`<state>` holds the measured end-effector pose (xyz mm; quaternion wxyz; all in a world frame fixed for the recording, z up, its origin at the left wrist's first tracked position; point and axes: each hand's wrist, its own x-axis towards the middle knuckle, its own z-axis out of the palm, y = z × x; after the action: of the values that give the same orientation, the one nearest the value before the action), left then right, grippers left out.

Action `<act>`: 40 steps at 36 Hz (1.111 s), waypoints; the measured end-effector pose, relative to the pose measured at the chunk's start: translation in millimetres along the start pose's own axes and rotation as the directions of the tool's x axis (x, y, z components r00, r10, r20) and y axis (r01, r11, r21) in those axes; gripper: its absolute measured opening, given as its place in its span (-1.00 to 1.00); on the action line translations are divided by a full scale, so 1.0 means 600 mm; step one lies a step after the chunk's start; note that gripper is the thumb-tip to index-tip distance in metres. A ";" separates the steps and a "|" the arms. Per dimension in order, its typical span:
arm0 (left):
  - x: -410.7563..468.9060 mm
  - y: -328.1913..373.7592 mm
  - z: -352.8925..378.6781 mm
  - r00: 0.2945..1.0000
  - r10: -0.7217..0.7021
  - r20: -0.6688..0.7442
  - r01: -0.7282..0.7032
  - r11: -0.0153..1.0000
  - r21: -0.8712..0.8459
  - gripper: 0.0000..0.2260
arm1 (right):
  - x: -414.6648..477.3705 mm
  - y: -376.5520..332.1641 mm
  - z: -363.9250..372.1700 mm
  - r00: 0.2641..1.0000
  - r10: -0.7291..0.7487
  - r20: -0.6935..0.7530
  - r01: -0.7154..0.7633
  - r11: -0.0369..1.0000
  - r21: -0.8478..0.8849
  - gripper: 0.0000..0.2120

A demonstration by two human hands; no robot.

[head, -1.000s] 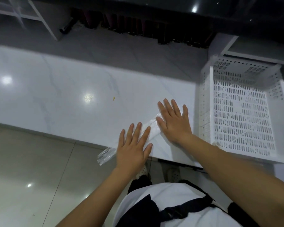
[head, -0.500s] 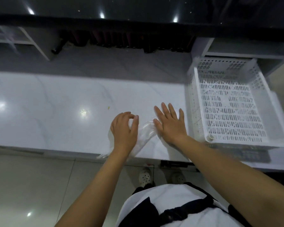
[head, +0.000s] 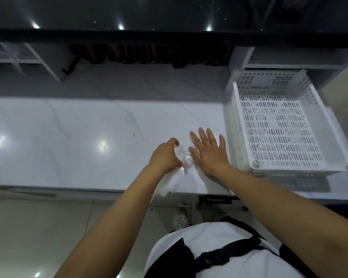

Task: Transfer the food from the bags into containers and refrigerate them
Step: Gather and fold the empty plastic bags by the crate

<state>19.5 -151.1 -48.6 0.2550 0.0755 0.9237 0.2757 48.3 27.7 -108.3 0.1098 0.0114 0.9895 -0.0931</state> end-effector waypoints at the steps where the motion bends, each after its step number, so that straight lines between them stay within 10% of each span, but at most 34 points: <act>1: 0.004 0.005 -0.003 1.000 -0.011 0.001 0.011 1.000 0.019 -0.46 | 0.001 -0.002 -0.001 1.000 0.010 0.004 -0.010 1.000 0.007 -0.44; 7: 0.024 0.020 -0.030 0.995 -0.021 0.095 0.026 0.998 -0.049 -0.49 | 0.006 -0.024 -0.020 0.997 0.066 0.038 -0.069 0.994 0.088 -0.44; 10: 0.010 0.022 -0.057 0.984 0.002 0.179 0.050 0.957 -0.285 -0.54 | -0.003 -0.031 -0.055 0.993 0.119 -0.026 -0.099 0.914 0.393 -0.55; 15: -0.042 0.044 -0.093 0.967 0.165 0.194 0.020 0.710 -0.704 -0.57 | -0.087 -0.025 -0.132 0.988 0.111 -0.105 0.022 0.574 0.819 -0.60; 24: -0.093 0.182 -0.059 0.930 0.366 -0.002 -0.152 0.382 -0.912 -0.64 | -0.224 -0.001 -0.240 0.987 0.112 -0.117 0.079 0.297 0.952 -0.63; 32: -0.083 0.305 0.024 0.870 0.484 -0.094 -0.297 0.362 -0.883 -0.66 | -0.282 0.093 -0.293 0.908 0.416 -0.051 -0.011 0.146 0.989 -0.82; 40: -0.084 0.400 0.079 0.770 0.620 0.149 -0.373 0.628 -0.683 -0.30 | -0.351 0.246 -0.304 0.855 0.517 -0.034 0.040 0.001 0.999 -0.77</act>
<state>86.8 57.9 70.6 0.3463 0.2952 0.6555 0.6027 220.9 206.4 85.8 -0.1180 0.2760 0.6270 -0.7189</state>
